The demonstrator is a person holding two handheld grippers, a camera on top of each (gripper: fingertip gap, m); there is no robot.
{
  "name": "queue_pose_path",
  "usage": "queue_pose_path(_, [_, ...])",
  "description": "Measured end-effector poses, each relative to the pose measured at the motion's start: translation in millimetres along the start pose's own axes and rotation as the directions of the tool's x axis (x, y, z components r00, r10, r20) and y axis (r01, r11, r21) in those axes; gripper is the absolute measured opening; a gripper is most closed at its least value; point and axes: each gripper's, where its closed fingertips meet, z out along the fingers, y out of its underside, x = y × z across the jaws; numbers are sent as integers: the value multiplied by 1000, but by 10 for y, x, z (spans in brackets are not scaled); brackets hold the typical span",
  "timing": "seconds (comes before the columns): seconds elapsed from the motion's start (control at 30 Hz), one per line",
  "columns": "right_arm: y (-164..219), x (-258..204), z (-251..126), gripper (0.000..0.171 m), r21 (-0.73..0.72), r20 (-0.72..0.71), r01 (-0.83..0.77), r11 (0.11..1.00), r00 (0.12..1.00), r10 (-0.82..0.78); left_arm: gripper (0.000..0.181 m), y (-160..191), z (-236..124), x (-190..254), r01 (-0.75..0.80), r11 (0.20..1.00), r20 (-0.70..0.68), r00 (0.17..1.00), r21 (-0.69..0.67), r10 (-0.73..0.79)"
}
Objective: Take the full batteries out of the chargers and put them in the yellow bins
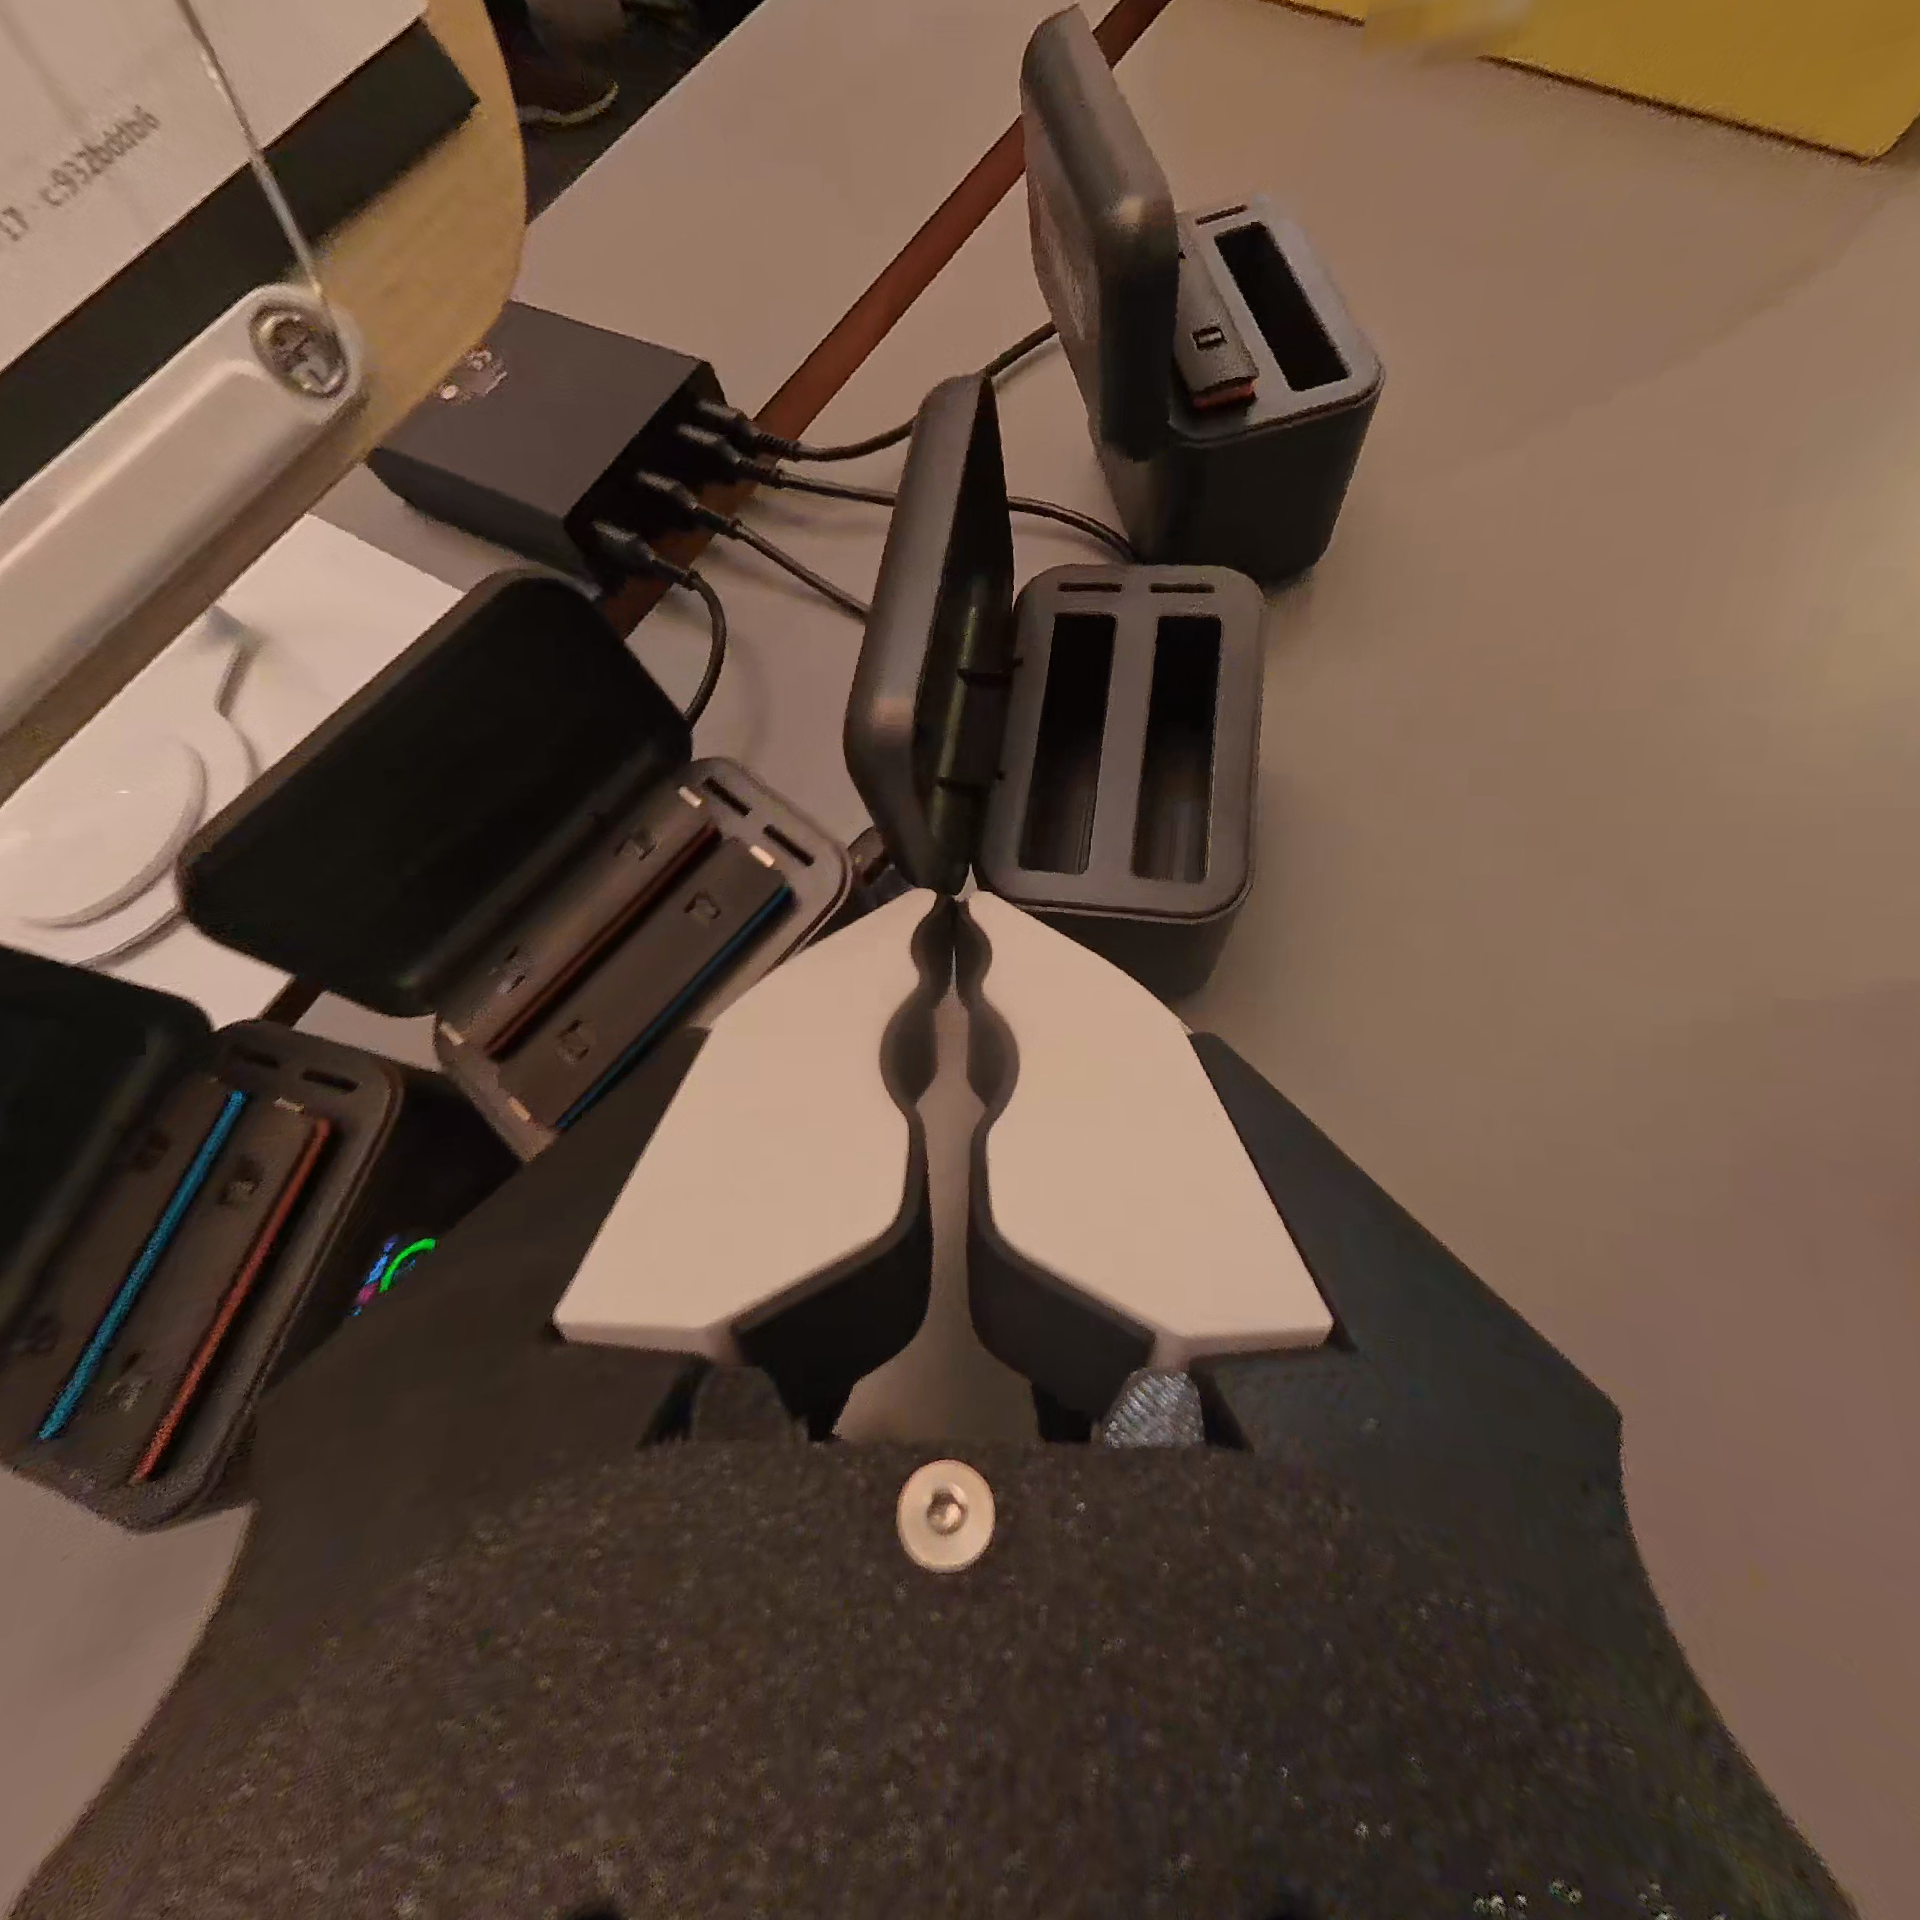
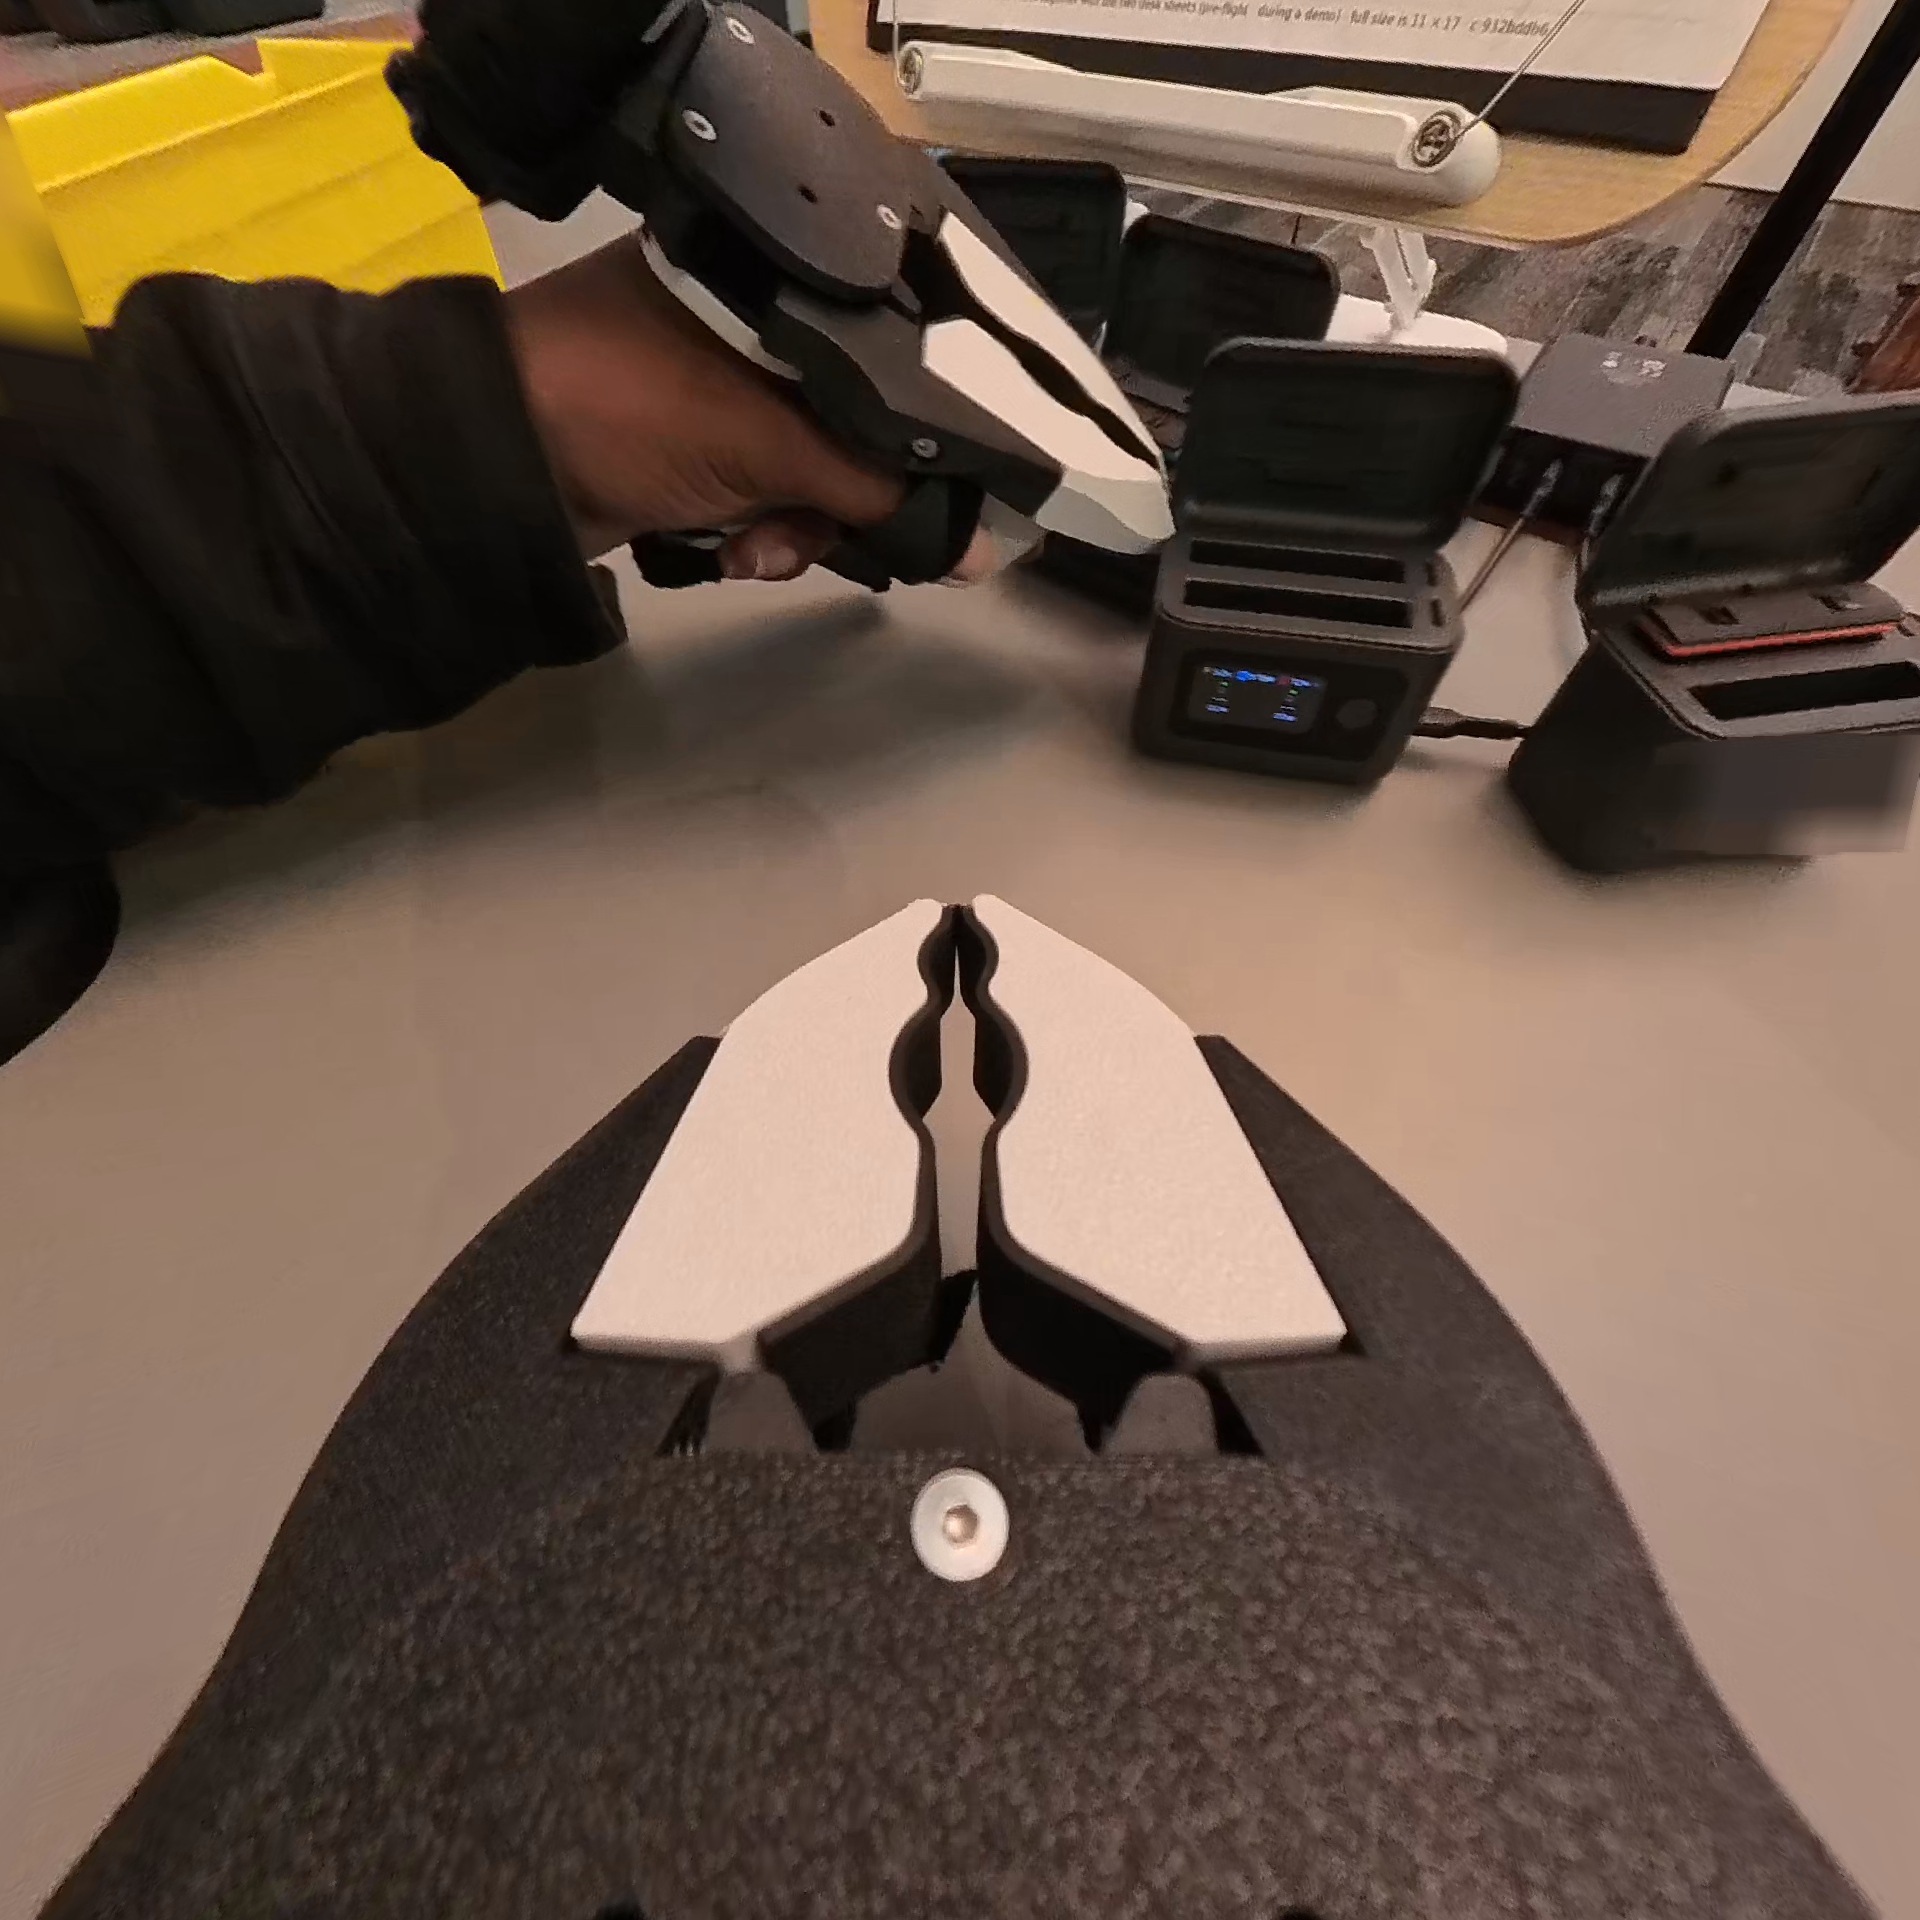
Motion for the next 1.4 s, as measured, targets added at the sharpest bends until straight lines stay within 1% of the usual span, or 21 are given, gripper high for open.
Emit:
queue_pose_path(0.2, [9,-3,6,0,-4,2,-2,1000,1000,2,0,-53,196,67,-36,999,75,996,-5,36])
queue_pose_path(0.27, [10,6,4,0,-4,-2,0,1000,1000,0,0,-59,184,73,-68,998,79,994,-14,69])
queue_pose_path(0.33, [3,16,-3,0,-1,-3,-5,1000,1000,5,0,-120,63,5,-56,998,80,995,16,55])
queue_pose_path(0.43, [-1,8,-6,0,0,0,-5,1000,1000,5,0,-230,-194,-202,27,997,80,996,76,-33])
queue_pose_path(0.5, [7,3,-1,0,-3,-1,2,1000,1000,-2,0,-218,-305,-335,20,998,75,997,60,-24])
queue_pose_path(0.53, [16,6,4,0,-7,-2,3,1000,1000,-3,9,-202,-335,-389,-5,999,69,998,45,2])
queue_pose_path(0.57, [26,10,7,0,-10,-3,2,1000,1000,-2,16,-174,-347,-425,-41,999,54,998,18,40])
queue_pose_path(0.63, [35,19,11,0,-14,-3,-3,1000,1000,3,18,-102,-334,-483,-134,990,7,991,-51,134])
queue_pose_path(0.7, [31,29,8,0,-12,-6,-1,1000,1000,1,19,-17,-294,-561,-233,963,-39,973,-134,229])
queue_pose_path(0.8, [27,35,6,0,-10,-7,2,1000,1000,-2,22,93,-238,-599,-341,911,-151,938,-230,313])
queue_pose_path(0.87, [39,37,13,0,-14,-6,2,1000,1000,-2,23,127,-206,-597,-372,890,-214,922,-263,322])
queue_pose_path(0.93, [47,36,20,0,-18,-3,1,1000,1000,-1,24,114,-188,-612,-395,876,-250,910,-278,331])
queue_pose_path(1.03, [54,33,24,0,-21,0,0,1000,1000,0,18,133,-187,-565,-426,852,-333,886,-305,324])
queue_pose_path(1.27, [62,26,32,0,-25,7,-1,1000,1000,2,17,141,-181,-545,-466,801,-468,841,-375,271])
queue_pose_path(1.4, [53,37,26,0,-22,7,-5,1000,1000,5,15,142,-183,-550,-492,768,-509,822,-410,255])
